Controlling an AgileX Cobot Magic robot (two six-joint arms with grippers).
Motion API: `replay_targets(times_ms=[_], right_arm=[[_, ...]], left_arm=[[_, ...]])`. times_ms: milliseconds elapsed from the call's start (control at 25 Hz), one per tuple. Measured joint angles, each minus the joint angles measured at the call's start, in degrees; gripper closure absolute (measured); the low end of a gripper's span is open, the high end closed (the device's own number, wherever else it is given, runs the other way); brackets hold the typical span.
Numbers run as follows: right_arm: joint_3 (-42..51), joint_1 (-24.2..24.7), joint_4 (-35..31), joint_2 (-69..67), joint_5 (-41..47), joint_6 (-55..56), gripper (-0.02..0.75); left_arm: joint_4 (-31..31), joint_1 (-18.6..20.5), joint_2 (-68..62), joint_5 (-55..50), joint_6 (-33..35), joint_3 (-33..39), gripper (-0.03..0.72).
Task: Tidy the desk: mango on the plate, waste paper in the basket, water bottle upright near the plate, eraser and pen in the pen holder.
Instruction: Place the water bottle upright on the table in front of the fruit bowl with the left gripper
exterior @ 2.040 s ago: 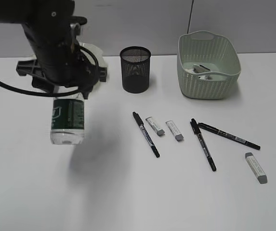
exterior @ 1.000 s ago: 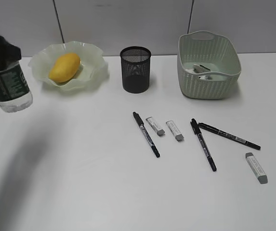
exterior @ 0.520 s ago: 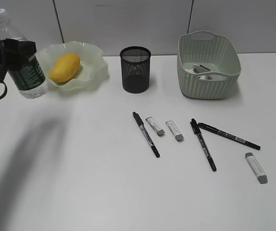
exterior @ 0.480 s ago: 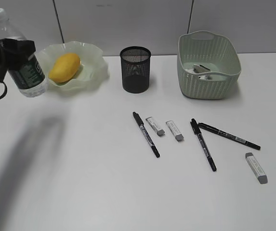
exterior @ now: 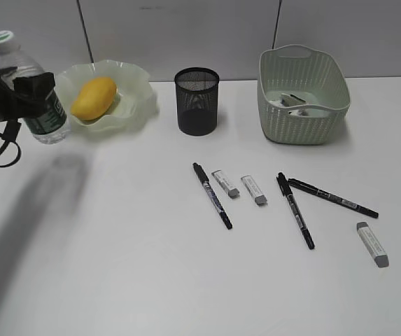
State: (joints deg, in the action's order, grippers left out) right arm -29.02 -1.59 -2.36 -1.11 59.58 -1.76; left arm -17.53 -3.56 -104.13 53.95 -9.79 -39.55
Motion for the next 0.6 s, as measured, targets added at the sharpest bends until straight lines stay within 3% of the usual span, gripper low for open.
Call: replay_targets(times_ms=[600], right_arm=[[0.0,0.0,1.64,0.0,0.0,1.76,0.248]], left_arm=[[-1.97,0.0,-9.8,7.11,0.23,0.0,0.189]])
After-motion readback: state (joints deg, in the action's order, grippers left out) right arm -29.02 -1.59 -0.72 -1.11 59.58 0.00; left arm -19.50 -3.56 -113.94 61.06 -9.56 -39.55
